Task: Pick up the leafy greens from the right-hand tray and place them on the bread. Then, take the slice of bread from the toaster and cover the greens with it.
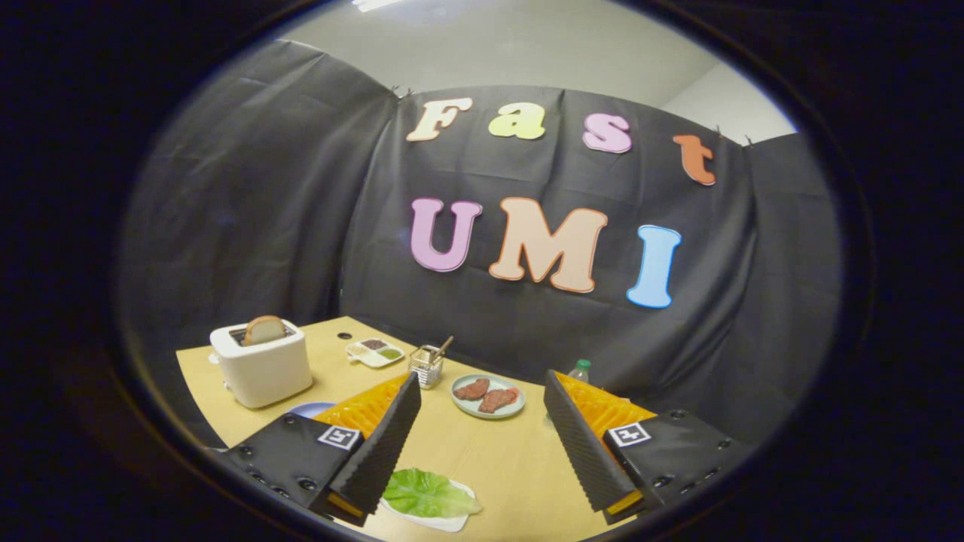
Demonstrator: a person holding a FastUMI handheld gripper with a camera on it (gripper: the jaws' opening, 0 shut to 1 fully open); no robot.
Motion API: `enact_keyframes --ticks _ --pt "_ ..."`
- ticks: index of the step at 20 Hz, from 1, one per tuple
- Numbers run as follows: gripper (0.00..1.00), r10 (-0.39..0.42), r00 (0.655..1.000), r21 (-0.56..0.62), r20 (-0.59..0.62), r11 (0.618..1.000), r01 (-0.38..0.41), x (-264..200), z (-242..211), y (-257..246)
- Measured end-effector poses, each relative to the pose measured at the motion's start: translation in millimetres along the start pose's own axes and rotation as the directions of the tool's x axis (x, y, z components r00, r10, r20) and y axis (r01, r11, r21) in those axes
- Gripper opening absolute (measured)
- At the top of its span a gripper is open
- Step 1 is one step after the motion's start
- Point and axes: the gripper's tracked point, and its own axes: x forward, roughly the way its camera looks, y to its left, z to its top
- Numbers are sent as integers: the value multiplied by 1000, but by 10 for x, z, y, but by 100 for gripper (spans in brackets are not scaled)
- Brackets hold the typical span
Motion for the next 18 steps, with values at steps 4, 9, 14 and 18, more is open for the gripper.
enact_keyframes --ticks 4,9,14,18 --pt "100 70 996 -91 -58 993 -75 109 -225 119" --pt "100 175 979 -155 -109 969 -191 211 -446 344" --pt "98 247 957 -174 -155 946 -272 312 -618 425" --pt "98 290 930 -181 -225 926 -332 407 -880 473"
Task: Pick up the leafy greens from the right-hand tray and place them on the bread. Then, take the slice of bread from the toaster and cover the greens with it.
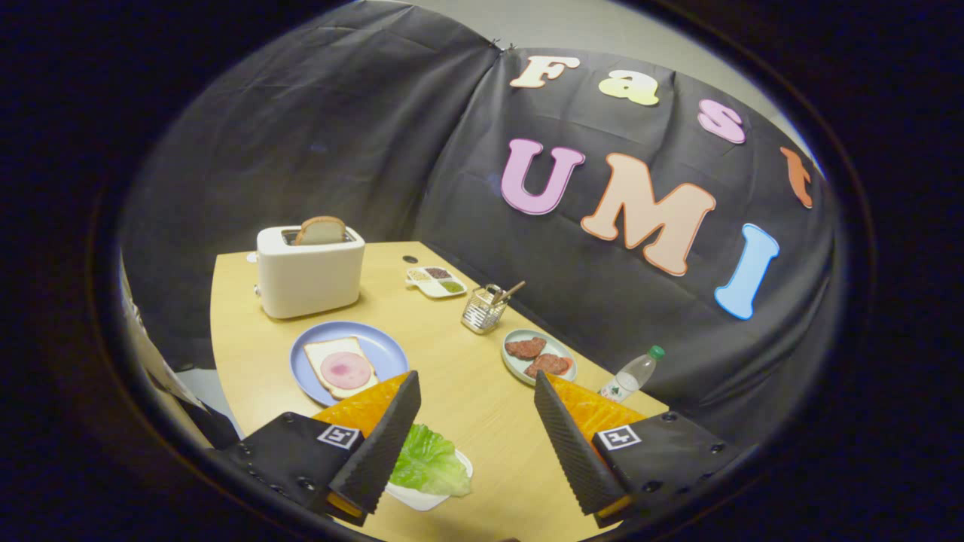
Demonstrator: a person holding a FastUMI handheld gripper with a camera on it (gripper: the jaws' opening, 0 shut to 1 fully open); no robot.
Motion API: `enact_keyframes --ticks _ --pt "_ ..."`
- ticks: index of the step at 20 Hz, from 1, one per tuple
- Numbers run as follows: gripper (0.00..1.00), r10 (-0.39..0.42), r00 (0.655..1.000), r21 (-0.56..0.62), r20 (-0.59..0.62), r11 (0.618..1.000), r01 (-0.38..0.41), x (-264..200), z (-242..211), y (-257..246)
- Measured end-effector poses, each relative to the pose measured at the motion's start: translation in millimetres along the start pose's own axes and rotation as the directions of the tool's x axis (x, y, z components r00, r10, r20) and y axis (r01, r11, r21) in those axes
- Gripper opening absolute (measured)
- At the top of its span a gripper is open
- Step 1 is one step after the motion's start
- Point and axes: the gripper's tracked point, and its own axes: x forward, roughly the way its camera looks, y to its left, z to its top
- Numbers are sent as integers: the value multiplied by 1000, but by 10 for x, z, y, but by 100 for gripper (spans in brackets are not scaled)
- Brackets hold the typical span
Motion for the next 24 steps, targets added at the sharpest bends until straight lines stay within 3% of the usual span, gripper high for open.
enact_keyframes --ticks 9,24 --pt "99 162 973 -4 -164 986 -164 349 -666 288" --pt "99 268 894 51 -360 962 -267 727 -1568 594"
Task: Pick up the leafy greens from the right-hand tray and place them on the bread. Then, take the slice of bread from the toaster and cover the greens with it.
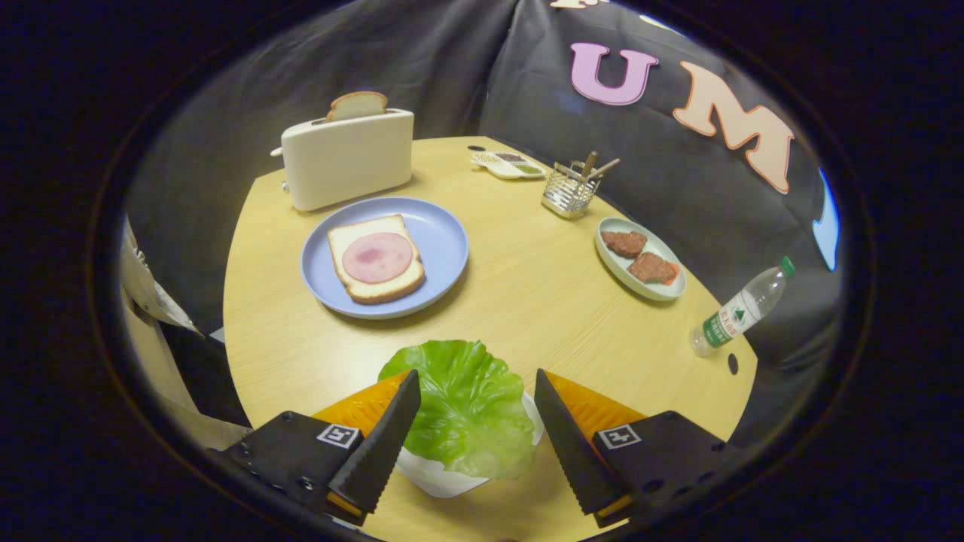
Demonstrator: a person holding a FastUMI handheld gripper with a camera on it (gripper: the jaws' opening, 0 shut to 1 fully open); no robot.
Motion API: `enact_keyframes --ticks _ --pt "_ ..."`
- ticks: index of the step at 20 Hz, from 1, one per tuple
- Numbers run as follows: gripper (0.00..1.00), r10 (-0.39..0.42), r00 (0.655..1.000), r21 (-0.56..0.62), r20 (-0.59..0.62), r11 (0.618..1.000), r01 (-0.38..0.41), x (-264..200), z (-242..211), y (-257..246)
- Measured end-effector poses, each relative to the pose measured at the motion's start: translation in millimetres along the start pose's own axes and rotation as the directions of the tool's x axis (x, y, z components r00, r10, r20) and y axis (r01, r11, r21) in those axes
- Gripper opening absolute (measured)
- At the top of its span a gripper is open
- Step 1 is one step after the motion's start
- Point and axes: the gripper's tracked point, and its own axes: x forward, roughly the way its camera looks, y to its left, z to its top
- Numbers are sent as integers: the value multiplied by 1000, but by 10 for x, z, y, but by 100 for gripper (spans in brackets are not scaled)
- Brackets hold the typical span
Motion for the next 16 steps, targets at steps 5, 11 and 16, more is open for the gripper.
enact_keyframes --ticks 5,11,16 --pt "99 49 996 45 -80 998 -46 214 -244 57" --pt "99 105 983 126 -148 988 -87 335 -397 144" --pt "91 107 981 165 -161 983 -80 316 -418 157"
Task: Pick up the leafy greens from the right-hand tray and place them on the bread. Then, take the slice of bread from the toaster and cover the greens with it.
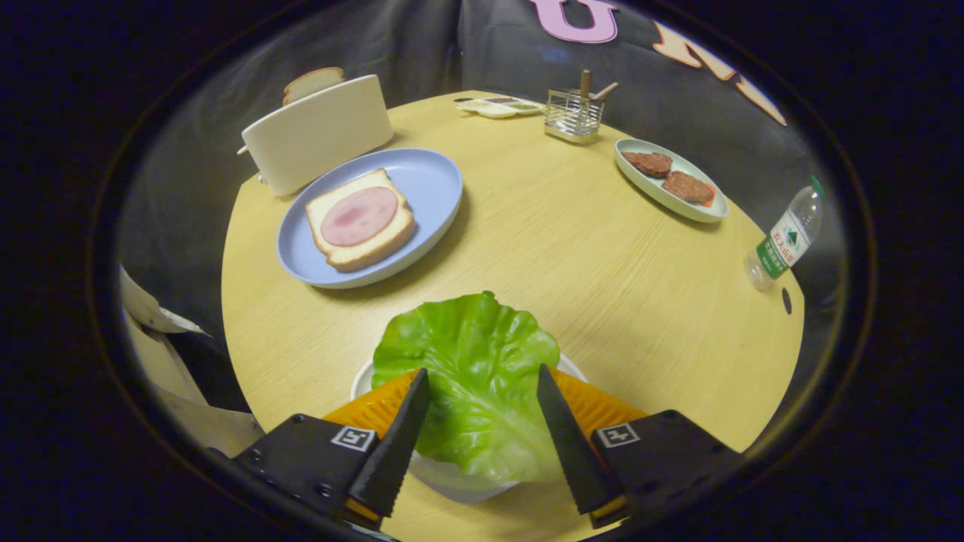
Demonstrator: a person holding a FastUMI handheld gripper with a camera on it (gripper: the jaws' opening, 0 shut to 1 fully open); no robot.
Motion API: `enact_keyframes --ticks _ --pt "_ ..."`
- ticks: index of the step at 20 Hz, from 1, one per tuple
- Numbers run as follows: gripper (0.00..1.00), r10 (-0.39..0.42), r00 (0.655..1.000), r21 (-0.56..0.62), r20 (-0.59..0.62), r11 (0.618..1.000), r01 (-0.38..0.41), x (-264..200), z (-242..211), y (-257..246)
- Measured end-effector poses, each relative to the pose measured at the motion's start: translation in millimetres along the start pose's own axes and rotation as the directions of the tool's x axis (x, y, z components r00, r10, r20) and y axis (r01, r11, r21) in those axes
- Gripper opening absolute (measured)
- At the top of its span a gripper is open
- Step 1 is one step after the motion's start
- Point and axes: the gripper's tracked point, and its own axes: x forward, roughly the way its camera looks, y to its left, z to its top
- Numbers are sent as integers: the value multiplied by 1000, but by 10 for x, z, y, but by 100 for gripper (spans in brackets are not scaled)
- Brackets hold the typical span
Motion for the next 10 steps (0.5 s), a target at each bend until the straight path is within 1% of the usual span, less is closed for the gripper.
enact_keyframes --ticks 5,7,10 --pt "33 -29 1000 36 11 999 29 -9 8 22" --pt "11 -10 1000 34 6 999 10 -25 -27 117" --pt "11 0 1000 -16 28 1000 1 -121 8 258"
